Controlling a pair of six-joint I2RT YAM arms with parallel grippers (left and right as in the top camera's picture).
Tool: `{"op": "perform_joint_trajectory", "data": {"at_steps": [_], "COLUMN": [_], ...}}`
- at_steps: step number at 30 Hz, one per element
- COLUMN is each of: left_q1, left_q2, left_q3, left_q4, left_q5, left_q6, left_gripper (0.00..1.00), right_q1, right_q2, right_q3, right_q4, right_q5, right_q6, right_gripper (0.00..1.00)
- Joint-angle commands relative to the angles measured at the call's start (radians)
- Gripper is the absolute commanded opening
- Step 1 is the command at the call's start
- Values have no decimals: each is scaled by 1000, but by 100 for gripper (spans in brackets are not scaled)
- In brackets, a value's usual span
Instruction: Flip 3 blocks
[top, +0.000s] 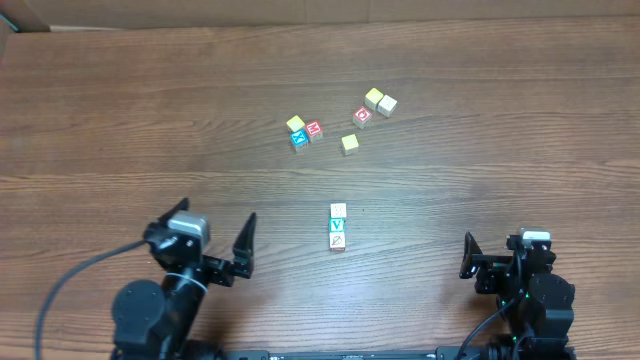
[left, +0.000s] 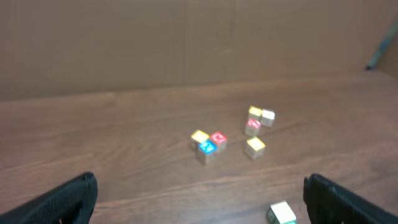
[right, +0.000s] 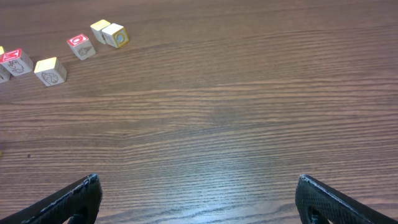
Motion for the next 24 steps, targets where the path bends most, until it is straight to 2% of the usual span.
{"op": "perform_joint_trajectory", "data": {"at_steps": [1, 9, 15, 24], "left_q1": [-8, -9, -15, -16], "left_q2": [-94, -255, -254, -254], "left_q3": [-150, -389, -491, -501], "left_q4": [114, 296, 390, 381], "left_q5": [92, 122, 121, 8], "left_q6": [26, 26, 22, 18], "left_gripper": [100, 100, 100, 100], "right_q1": [6, 6, 6, 6], "right_q2": [-12, -12, -12, -12], "right_q3": [-20, -20, -20, -20], "right_q4": [7, 7, 7, 7], "right_q5": [-6, -6, -6, -6], "right_q6": [-8, -8, -8, -8], "right_gripper": [100, 100, 100, 100]}}
